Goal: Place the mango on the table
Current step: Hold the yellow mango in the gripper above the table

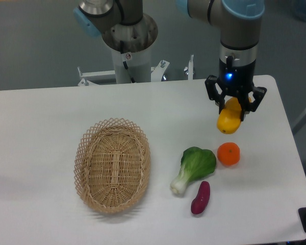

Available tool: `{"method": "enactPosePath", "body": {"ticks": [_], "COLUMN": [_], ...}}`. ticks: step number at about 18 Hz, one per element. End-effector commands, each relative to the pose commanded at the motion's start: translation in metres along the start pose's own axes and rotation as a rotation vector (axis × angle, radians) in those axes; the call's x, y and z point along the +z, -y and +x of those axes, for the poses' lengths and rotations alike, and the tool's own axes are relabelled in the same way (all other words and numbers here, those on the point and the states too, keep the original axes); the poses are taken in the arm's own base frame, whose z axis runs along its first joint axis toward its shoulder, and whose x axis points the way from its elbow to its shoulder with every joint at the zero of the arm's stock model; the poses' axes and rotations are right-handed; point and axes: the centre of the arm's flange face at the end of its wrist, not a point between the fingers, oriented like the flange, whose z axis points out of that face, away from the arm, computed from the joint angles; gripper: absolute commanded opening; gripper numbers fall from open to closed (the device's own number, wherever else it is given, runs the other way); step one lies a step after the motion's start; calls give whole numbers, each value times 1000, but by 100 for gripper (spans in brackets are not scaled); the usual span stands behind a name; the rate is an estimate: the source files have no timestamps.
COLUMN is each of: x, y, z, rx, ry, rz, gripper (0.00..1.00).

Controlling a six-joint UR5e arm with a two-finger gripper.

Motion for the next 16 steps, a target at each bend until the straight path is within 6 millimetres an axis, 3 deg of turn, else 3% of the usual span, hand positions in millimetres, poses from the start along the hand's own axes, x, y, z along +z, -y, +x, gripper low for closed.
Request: {"method": "enactPosePath", "body": {"ticks": [11, 16], "x": [8, 30], "y": [0, -25], "z": [-4, -20], "rx": [35, 102], "ry": [-3, -1], "rz": [-4, -17], "gripper": [45, 45]}}
